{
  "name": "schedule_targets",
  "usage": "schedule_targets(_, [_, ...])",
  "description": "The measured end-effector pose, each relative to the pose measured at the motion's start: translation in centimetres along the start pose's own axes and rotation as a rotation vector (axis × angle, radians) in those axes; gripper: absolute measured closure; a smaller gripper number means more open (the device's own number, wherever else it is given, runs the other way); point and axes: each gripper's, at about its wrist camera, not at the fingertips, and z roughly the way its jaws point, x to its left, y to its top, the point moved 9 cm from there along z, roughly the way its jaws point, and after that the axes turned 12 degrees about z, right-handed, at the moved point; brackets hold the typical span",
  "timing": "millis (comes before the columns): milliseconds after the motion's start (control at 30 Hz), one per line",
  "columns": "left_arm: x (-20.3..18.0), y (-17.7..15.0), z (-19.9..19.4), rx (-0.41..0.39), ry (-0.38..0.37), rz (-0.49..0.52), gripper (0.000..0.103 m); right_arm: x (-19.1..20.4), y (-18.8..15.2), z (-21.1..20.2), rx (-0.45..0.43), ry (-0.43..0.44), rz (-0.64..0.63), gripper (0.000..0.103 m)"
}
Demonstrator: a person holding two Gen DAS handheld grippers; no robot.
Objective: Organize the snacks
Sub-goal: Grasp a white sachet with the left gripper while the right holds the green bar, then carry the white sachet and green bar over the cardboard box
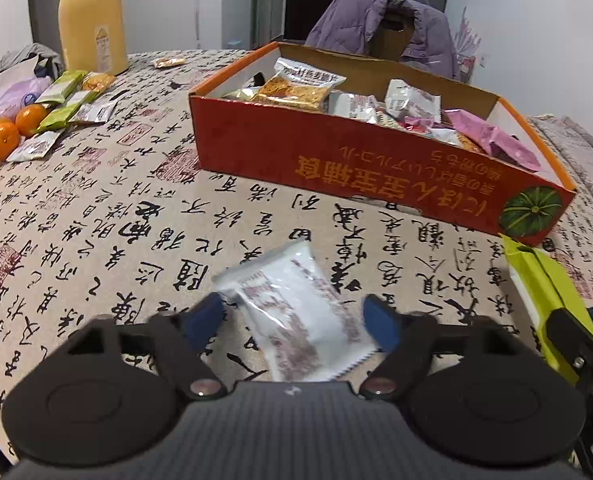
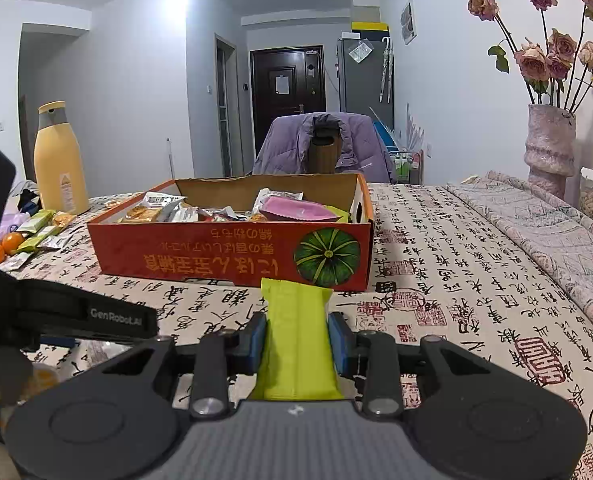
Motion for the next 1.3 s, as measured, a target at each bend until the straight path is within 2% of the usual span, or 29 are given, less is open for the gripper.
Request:
schedule_targets(167, [-0.6, 0.1, -0.9, -0.038, -0.061, 0.055, 0.061, 0.1, 0.0, -0.4, -0.006, 0.001, -0.001, 0.071])
schedule_targets(700, [0.0, 2.1, -4.5, -0.162, -0.114, 0.115, 0.061, 1.8, 2.3, -2.7, -0.080, 0.013, -0.016, 0.070])
schedule_targets(1000, [0.3, 5.8, -5.3, -0.235, -0.119, 0.144, 0.061, 3.0, 6.3, -1.9, -0.141, 0.017, -0.022, 0.070])
schedule_targets(1300, [0.6, 10.3, -4.1, -0.280, -0.139, 0.135, 0.061, 3.7, 9.7, 1.2, -0.156, 0.014, -0.028, 0.070])
